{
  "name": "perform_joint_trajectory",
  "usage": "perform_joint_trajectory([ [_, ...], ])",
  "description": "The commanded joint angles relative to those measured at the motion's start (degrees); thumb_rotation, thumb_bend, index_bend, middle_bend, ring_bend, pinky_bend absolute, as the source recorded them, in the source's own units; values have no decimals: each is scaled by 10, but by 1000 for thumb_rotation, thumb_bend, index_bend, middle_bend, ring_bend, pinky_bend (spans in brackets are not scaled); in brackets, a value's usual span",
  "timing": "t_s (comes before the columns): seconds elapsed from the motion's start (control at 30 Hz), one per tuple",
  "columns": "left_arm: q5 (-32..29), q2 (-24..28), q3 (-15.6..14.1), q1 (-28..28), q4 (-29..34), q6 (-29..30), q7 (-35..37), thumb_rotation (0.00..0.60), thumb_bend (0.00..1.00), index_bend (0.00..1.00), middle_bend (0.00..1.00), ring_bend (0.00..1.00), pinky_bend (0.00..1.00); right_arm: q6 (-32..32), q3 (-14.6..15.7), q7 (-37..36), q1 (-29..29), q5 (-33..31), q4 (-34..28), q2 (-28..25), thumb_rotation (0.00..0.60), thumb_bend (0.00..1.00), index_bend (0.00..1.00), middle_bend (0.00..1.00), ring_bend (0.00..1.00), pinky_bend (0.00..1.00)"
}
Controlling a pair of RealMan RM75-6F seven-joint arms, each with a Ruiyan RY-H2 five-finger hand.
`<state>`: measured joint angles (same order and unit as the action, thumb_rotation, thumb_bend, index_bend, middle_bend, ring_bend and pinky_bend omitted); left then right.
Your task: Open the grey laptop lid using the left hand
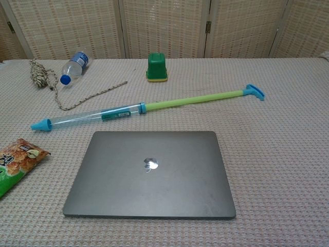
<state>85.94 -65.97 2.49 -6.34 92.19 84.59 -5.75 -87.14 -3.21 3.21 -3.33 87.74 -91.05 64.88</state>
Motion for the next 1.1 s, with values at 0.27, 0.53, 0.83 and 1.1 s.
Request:
perform_joint_trajectory([
  [0.27,11,-4,0,1,-2,11,5,600,168,12,55,49,0,3,5,-5,-2,11,8,1,600,402,0,0,83,0],
  [0.53,19,-1,-4,3,-1,16,18,600,170,31,61,55,0,-2,12,-16,-4,33,10,-2,600,401,0,0,94,0],
  [0.83,36,7,-10,6,-4,22,44,600,177,67,67,60,0,30,34,-10,-40,105,6,2,600,401,0,0,106,5],
  [1.1,45,9,-14,4,-3,22,52,600,179,93,86,70,0,66,45,4,-68,132,-9,5,600,401,0,0,108,9],
])
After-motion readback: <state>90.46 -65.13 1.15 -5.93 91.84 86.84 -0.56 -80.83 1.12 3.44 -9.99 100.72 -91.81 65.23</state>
